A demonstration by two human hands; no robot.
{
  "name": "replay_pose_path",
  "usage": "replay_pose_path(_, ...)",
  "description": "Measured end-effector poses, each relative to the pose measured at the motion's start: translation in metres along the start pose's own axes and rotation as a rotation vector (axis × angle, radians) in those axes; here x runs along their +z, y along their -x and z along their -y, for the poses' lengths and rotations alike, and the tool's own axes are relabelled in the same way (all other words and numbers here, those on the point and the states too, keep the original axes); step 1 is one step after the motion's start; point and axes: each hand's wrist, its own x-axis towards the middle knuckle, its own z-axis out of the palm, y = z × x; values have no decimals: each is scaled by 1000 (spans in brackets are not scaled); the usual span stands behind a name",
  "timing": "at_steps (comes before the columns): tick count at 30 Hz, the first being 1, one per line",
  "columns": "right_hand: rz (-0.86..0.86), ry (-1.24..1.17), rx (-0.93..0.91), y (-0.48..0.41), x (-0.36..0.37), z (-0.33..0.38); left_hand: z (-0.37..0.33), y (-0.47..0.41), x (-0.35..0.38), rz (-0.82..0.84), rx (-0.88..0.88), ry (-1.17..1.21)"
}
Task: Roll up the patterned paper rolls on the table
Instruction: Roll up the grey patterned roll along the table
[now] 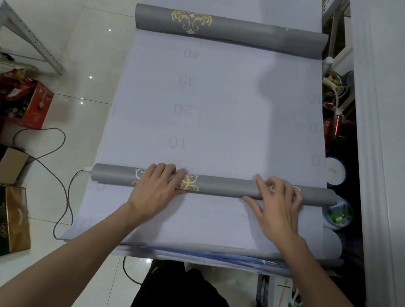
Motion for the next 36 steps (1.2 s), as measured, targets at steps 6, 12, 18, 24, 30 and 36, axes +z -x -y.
replay_pose_path(6,-51,-94,56,3,2,4,7,-3,-2,-11,54,119)
replay_pose_path(12,-11,-37,29,4,7,-1,-5,-6,4,-85,-86,57)
replay_pose_path(18,-53,-146,107,1,12,2,5,-10,2,33,-49,112)
replay_pose_path(24,-34,-252,52,-4,19,-7,8,-18,7,-62,-61,216)
replay_pose_path(30,-42,-173,-13,-17,7,-11,9,-16,11,-47,-107,130)
replay_pose_path(36,-39,-138,-66,-7,13,-8,7,-13,11,-82,-37,116)
